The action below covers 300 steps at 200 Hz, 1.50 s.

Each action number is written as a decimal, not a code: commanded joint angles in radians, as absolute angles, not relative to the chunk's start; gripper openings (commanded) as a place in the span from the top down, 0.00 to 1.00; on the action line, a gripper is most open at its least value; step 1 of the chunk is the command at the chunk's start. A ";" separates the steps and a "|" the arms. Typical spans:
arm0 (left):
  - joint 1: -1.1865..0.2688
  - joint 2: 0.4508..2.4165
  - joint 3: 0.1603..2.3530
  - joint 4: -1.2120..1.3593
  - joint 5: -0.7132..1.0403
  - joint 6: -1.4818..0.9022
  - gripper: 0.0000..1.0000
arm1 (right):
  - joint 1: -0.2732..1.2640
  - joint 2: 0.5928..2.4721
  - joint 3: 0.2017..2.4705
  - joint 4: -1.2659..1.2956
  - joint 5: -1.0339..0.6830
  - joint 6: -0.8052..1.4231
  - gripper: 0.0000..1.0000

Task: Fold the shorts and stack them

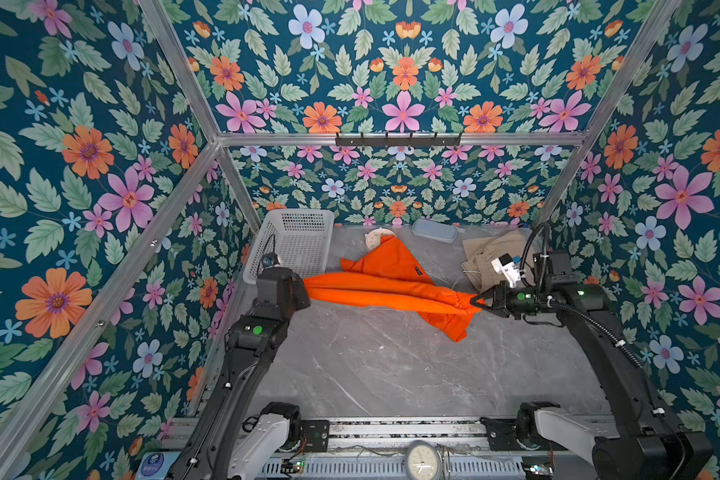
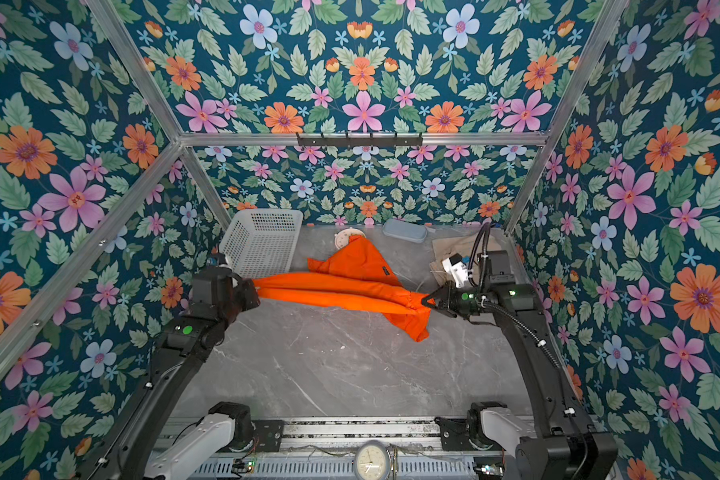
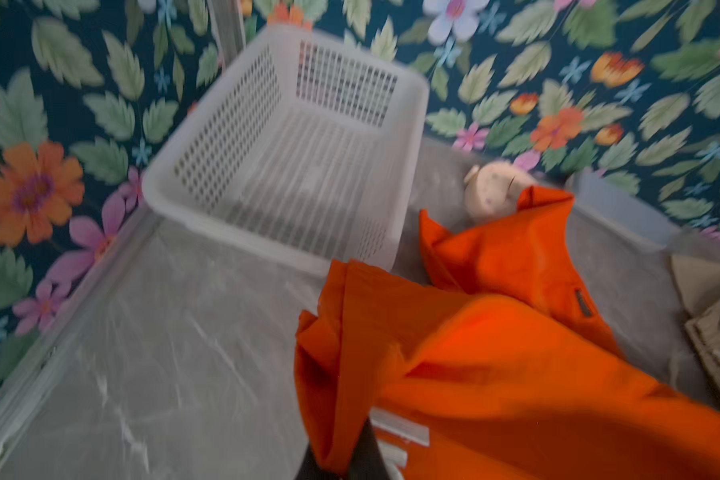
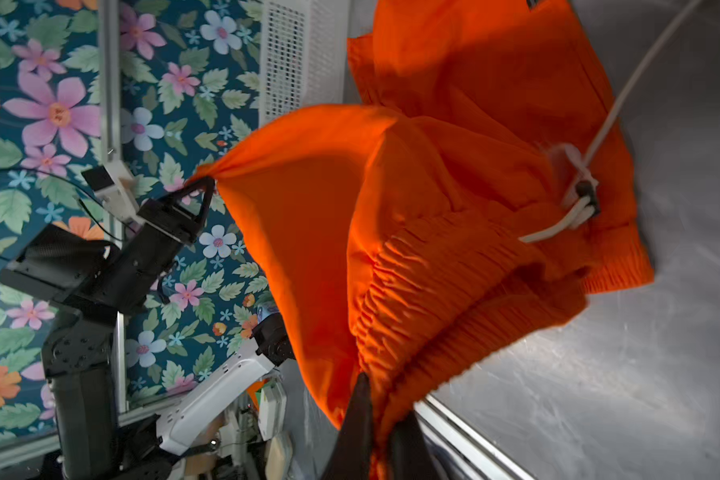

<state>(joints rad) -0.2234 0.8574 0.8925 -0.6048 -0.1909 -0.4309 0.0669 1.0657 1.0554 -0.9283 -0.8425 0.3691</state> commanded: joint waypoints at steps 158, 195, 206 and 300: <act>-0.220 0.840 1.039 -0.943 -0.395 -0.478 1.00 | 0.439 1.022 0.742 -0.985 -0.726 0.698 1.00; -0.222 0.859 0.977 -0.891 -0.320 -0.513 1.00 | 0.371 1.068 0.811 -1.045 -0.652 0.652 1.00; -0.222 0.869 0.982 -0.881 -0.317 -0.504 1.00 | 0.364 1.068 0.816 -1.052 -0.654 0.648 1.00; -0.222 1.030 1.157 -0.672 -0.200 -0.421 1.00 | 0.193 1.173 1.223 -1.181 -0.558 0.425 1.00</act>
